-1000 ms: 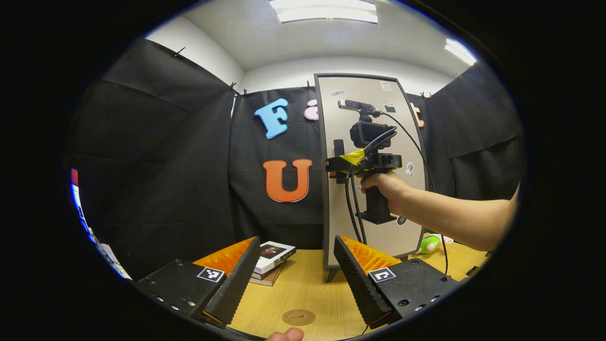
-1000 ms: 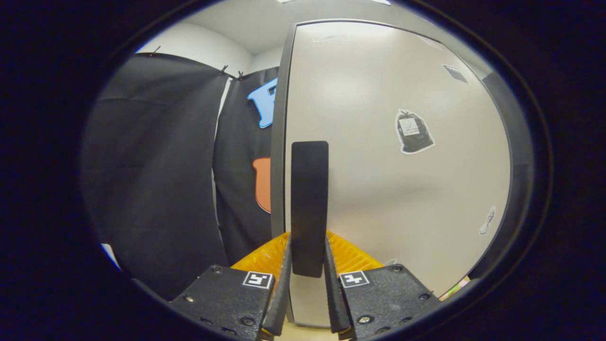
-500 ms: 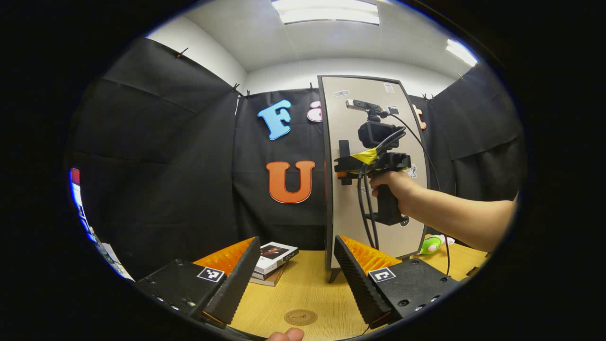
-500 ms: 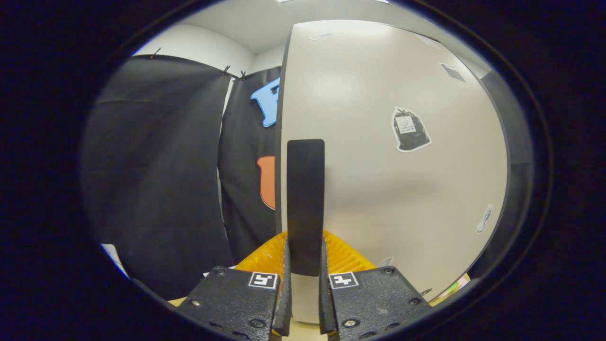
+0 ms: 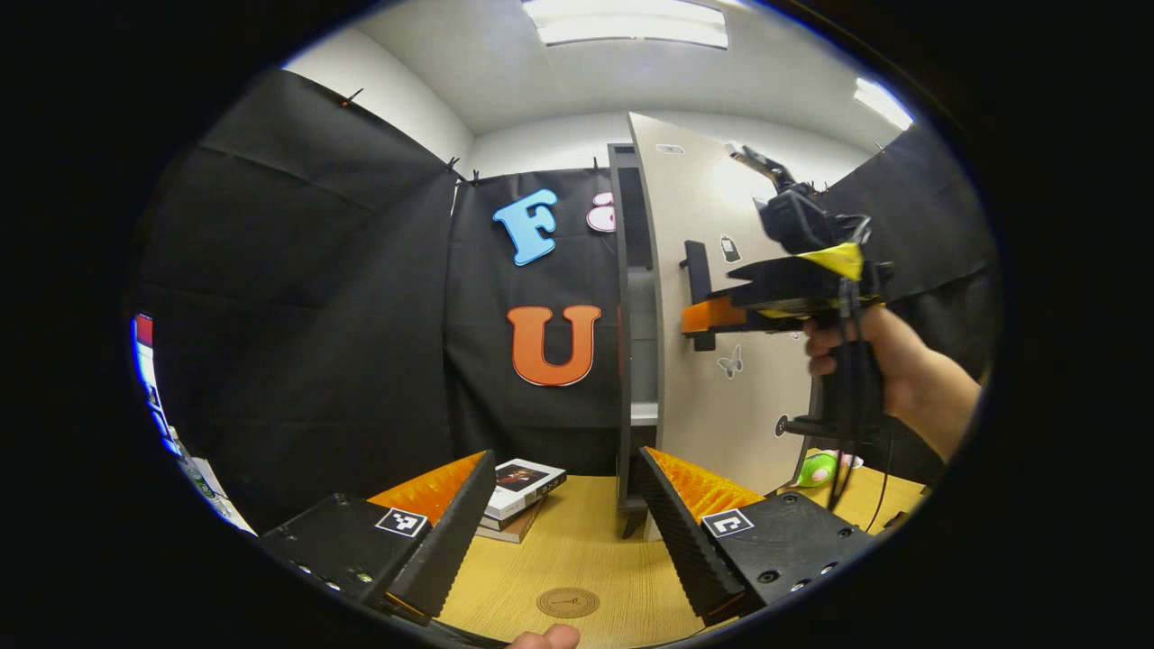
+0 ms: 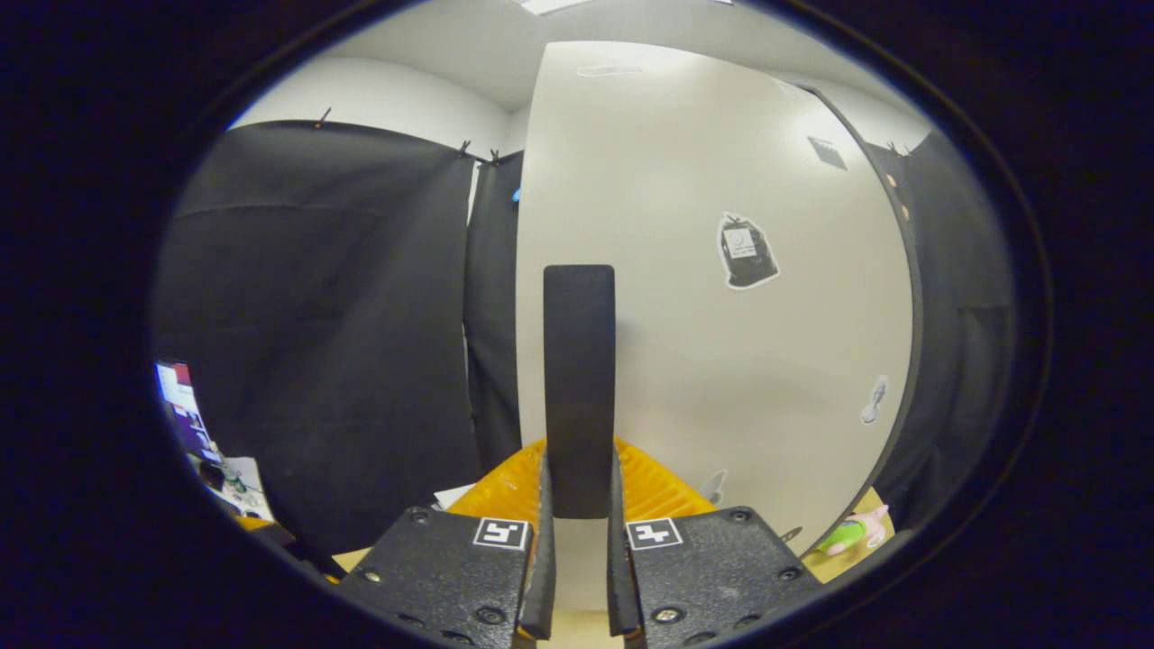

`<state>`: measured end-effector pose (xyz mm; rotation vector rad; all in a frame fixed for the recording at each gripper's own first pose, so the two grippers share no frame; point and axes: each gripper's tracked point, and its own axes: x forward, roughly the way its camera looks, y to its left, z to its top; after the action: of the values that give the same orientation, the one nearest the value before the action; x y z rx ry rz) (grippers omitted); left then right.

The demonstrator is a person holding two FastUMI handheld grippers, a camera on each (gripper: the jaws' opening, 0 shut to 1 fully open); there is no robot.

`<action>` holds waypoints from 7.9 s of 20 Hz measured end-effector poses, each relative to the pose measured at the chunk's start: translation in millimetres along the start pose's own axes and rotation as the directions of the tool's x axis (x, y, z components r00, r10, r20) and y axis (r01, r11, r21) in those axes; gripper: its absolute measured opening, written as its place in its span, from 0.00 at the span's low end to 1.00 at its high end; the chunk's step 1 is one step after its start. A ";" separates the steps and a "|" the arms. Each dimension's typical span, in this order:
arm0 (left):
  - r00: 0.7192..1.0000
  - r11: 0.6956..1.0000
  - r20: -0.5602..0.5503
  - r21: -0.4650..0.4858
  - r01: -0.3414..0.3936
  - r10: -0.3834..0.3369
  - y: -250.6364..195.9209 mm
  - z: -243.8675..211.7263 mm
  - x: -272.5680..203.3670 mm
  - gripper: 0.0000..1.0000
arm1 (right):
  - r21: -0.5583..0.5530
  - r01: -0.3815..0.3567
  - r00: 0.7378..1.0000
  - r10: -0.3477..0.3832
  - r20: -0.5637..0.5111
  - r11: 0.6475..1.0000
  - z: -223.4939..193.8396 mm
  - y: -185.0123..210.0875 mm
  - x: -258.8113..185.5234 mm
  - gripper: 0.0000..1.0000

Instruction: Open the cabinet door with the right hand, grasp the bottle in the cabinet with the left hand and place it on the coaster, then close the cabinet door with the right hand.

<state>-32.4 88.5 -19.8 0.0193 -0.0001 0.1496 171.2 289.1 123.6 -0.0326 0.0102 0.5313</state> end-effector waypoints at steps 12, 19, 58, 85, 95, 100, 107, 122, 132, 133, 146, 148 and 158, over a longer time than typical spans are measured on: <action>0.996 0.996 0.016 0.003 0.085 -0.085 -54.2 11.8 -8.4 0.94 | -0.004 -0.004 1.000 0.004 -0.001 1.000 -2.5 -34.8 -96.7 0.26; 0.985 0.985 0.025 0.006 0.173 -0.173 -104.7 18.3 -20.5 0.94 | 0.018 0.078 0.997 -0.078 -0.008 0.997 -0.7 -69.1 -142.1 0.26; 0.967 0.967 0.012 -0.014 0.254 -0.254 -143.8 15.1 -13.4 0.96 | 0.067 0.411 0.910 -0.414 0.038 0.909 -45.2 -201.1 -220.1 0.36; 0.945 0.944 0.032 -0.041 0.326 -0.325 -256.9 49.9 297.1 0.96 | 0.110 0.492 0.869 -0.495 0.000 0.864 -60.5 -255.5 -228.0 0.86; 0.960 0.959 -0.005 -0.049 0.279 -0.280 -271.2 40.2 372.5 0.95 | 0.113 0.540 0.841 -0.542 -0.017 0.834 -59.6 -275.2 -230.4 0.85; 0.963 0.962 -0.006 -0.052 0.269 -0.270 -274.9 35.3 391.0 0.95 | 0.108 0.549 0.835 -0.550 -0.021 0.829 -58.9 -280.6 -227.1 0.85; 0.966 0.966 -0.028 -0.038 0.254 -0.255 -275.1 25.3 405.8 0.93 | 0.115 0.558 0.829 -0.558 -0.034 0.822 -62.8 -285.3 -224.5 0.85; 0.955 0.949 0.082 -0.118 0.292 -0.284 -213.8 74.5 320.4 0.78 | 0.123 0.508 0.860 -0.511 -0.006 0.853 -60.0 -270.6 -219.2 0.86; 0.971 0.972 0.058 -0.021 0.233 -0.231 -126.7 15.9 200.5 0.77 | 0.108 0.455 0.888 -0.459 0.017 0.884 -56.3 -250.8 -212.7 0.86; 0.969 0.970 0.053 -0.020 0.241 -0.240 -135.3 6.0 168.8 0.78 | 0.104 0.451 0.890 -0.455 0.017 0.886 -56.4 -249.3 -211.7 0.86; 0.999 0.999 -0.040 0.027 -0.036 0.037 -53.9 -143.6 74.9 0.77 | 0.129 0.436 0.898 -0.439 -0.001 0.891 -62.8 -237.1 -211.4 0.86; 0.994 0.996 -0.077 0.041 -0.079 0.082 -39.9 -167.7 67.0 0.77 | 0.140 0.438 0.898 -0.440 -0.011 0.888 -64.2 -234.6 -212.0 0.86; 0.954 0.979 -0.218 0.022 -0.204 0.204 9.7 -254.1 75.6 0.77 | 0.128 0.446 0.895 -0.445 -0.032 0.886 -58.5 -219.4 -207.7 0.86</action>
<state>40.6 114.2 -273.6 0.0019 0.2188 0.3585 103.2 -7.1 75.2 0.0939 0.0384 0.0666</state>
